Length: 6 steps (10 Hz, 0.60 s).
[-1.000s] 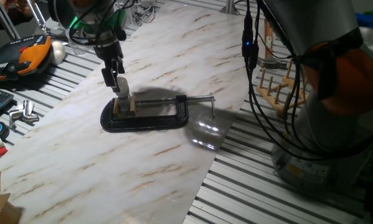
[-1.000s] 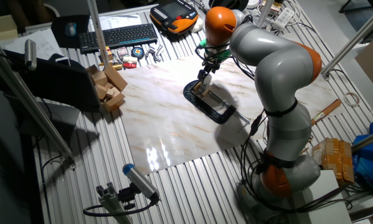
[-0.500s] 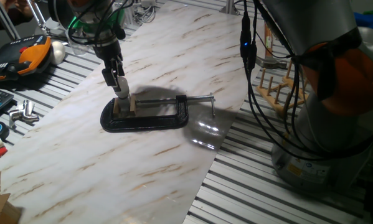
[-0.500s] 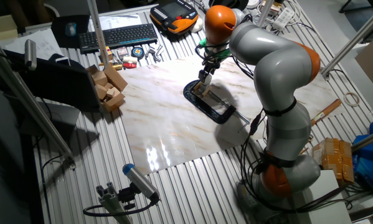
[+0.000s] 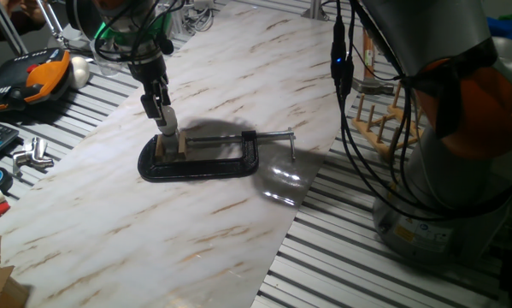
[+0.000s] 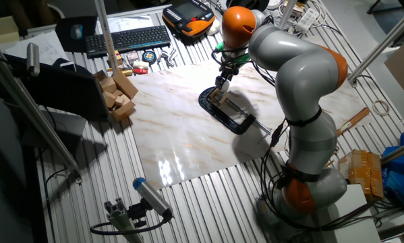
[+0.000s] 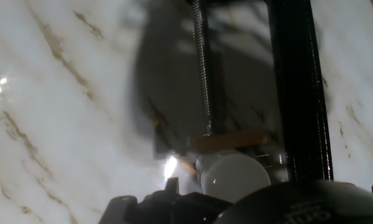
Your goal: Take out the light bulb by rotating it
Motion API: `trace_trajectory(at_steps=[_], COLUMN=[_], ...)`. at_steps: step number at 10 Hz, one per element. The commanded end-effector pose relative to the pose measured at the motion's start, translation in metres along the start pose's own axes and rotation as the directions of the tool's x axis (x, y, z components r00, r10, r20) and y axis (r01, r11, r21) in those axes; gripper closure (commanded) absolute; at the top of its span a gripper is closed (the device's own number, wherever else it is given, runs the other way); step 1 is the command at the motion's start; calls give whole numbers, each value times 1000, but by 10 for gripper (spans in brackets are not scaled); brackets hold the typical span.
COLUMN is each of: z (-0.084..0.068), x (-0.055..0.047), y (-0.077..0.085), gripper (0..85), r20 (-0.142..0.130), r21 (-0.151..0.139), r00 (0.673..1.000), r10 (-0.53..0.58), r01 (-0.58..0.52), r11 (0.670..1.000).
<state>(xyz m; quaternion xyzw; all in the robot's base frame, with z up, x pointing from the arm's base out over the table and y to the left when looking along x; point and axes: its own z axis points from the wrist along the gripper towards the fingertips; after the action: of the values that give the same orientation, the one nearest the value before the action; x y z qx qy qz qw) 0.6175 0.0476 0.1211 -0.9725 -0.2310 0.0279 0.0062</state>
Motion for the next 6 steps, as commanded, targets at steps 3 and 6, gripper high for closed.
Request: trace_trajectory(at_steps=[3,6], z=[0,-1], x=[0,0], y=[0,0], gripper=[170,170], r20=[-3,-3], r21=[-6,-9], r00=[1000,1000], r10=[-14,-26], r01=[14,26], r11=[1000,1000])
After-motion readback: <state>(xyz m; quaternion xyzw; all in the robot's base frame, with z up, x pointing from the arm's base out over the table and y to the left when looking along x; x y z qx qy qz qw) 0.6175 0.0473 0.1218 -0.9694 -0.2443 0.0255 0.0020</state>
